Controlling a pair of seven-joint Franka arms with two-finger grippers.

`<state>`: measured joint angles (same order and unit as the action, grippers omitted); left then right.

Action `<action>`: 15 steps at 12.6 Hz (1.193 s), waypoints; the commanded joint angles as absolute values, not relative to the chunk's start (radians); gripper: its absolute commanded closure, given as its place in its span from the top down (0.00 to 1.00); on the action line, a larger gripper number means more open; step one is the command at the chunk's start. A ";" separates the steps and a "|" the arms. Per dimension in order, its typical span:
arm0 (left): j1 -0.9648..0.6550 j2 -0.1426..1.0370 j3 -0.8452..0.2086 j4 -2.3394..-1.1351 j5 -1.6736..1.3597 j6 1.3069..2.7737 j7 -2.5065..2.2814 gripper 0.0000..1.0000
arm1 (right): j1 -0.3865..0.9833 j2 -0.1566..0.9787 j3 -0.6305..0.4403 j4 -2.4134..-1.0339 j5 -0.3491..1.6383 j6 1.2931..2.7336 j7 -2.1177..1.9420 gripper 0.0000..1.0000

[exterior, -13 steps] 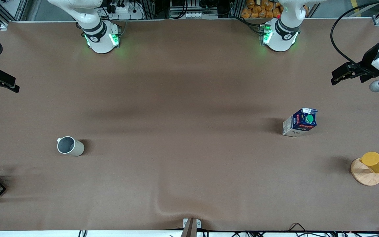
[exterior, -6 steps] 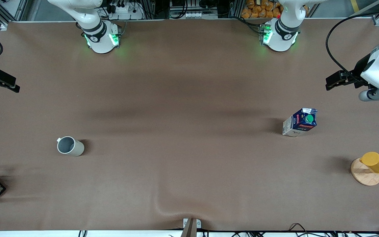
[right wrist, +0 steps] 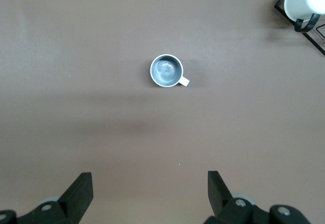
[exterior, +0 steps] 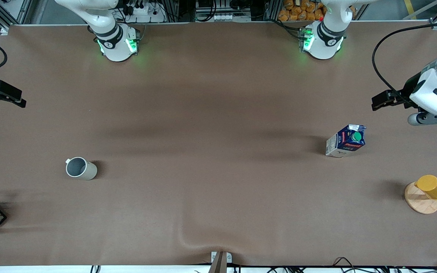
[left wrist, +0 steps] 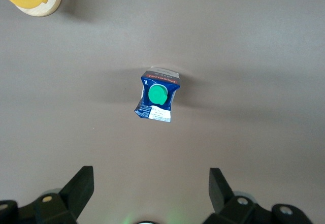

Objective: Place milk next to cup
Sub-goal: 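Move the left gripper toward the milk carton while the right gripper starts reaching, then grasp the milk carton with the left gripper while the right gripper reaches the mug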

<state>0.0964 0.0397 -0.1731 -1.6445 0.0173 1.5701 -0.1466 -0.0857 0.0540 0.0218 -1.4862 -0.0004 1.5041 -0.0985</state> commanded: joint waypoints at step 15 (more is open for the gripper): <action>0.126 0.098 -0.179 -2.008 0.037 2.014 -0.126 1.00 | -0.040 0.366 0.029 -1.463 0.014 1.600 -0.107 1.00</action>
<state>0.1064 0.1004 -0.1768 -1.9611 0.0181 1.9561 -0.1424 -0.0754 0.3026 0.0265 -1.4866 0.0022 1.5797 -0.1049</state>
